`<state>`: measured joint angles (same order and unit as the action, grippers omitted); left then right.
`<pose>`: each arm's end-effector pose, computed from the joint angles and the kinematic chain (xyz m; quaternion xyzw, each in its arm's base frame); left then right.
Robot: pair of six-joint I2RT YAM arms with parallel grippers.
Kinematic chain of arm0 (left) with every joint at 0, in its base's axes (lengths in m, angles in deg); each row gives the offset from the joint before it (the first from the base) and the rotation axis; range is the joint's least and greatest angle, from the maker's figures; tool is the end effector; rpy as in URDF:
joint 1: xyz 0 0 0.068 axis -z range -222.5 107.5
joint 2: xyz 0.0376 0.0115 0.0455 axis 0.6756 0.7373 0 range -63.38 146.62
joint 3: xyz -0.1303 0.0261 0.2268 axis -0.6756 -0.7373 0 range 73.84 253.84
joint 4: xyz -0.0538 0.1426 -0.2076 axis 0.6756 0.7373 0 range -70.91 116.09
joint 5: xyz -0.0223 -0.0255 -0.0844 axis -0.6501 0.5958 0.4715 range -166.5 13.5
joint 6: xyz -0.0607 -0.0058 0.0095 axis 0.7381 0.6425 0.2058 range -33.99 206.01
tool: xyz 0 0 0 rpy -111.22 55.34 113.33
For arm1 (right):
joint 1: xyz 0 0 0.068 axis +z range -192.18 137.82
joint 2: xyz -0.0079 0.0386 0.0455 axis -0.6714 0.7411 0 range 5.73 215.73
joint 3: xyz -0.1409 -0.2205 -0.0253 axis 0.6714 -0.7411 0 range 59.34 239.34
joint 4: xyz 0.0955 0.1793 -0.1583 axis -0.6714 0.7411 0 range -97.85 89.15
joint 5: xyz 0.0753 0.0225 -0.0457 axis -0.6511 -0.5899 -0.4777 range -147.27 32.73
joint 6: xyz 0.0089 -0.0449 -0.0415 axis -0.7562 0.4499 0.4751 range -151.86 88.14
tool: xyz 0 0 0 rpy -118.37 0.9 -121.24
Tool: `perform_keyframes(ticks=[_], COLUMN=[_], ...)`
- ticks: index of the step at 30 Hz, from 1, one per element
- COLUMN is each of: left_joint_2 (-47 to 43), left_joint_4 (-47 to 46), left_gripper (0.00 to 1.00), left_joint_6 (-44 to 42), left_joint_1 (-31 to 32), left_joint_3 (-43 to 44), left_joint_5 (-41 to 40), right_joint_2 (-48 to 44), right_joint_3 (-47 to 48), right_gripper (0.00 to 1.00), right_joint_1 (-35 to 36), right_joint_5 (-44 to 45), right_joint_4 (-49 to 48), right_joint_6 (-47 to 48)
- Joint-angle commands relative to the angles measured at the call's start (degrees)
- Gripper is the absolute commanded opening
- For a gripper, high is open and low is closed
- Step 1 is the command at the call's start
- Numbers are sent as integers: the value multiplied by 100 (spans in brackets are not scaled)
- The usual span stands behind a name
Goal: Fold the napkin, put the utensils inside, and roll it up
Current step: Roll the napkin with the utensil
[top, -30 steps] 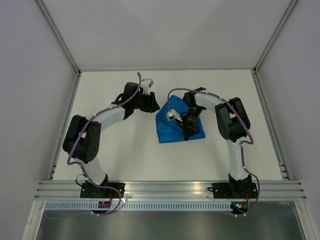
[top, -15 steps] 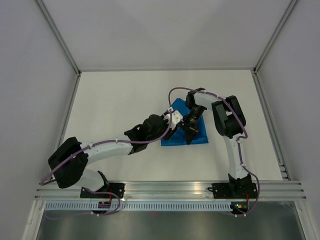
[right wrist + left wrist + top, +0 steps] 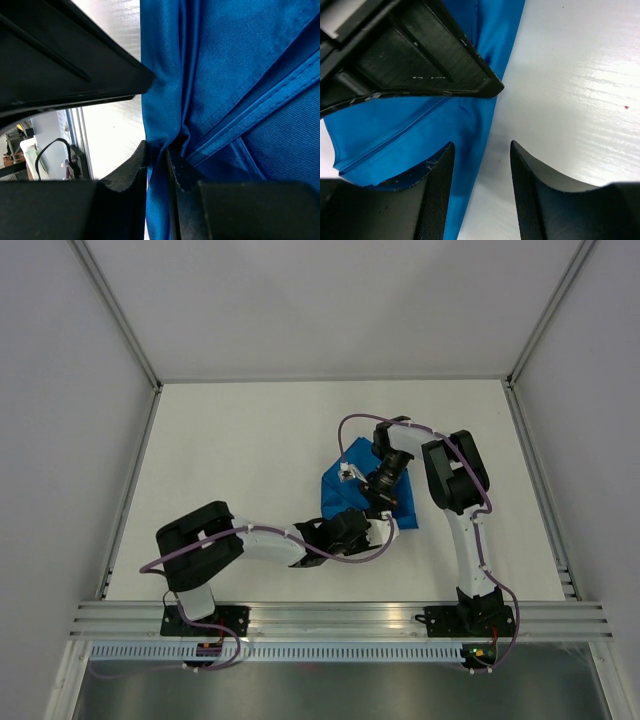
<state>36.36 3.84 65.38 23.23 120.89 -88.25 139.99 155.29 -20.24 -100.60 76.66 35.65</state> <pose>0.1532 -0.3166 0.1356 0.5773 0.6814 -0.0841 0.4420 0.3264 0.1659 0.1022 0.5531 -0.7068 -0.4282 0.1049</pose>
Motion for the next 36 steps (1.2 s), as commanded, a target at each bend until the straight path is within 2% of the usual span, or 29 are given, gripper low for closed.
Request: perform_keyframes(ticks=[1,11,14,17,18,20,21,23,26,29,32,36], left_joint_2=[247,836,898,924,924,933,942,933,915,915,898,854], left_joint_4=[-470,-699,-620,-515,-480,-304,-251,-33,170,425,592,865], left_gripper=[54,52,42,28,21,15,9,5,2,2,2,2], left_joint_6=[-495,-742,-715,-654,-645,-601,-583,-496,-382,-241,-109,67], left_joint_1=[27,36,36,36,36,18,10,-17,-96,-201,-350,-570], left_joint_3=[331,498,455,437,437,454,481,542,595,683,762,859], left_joint_5=[-99,-39,76,225,278,506,559,848,1147,1656,2123,2668], right_joint_2=[329,443,461,470,470,479,470,452,347,137,-136,-514], right_joint_3=[30,100,118,153,162,171,171,197,241,276,364,504], right_gripper=[11,10,10,11,10,11,11,14,25,41,50,54], right_joint_1=[-66,-93,-93,-84,-84,-93,-84,-93,-110,-172,-251,-514], right_joint_5=[483,510,510,501,510,492,475,422,334,132,-131,-447], right_joint_4=[-734,-708,-673,-646,-638,-620,-611,-594,-497,-392,-304,-365], right_joint_6=[316,316,325,316,325,316,325,281,246,246,184,-131])
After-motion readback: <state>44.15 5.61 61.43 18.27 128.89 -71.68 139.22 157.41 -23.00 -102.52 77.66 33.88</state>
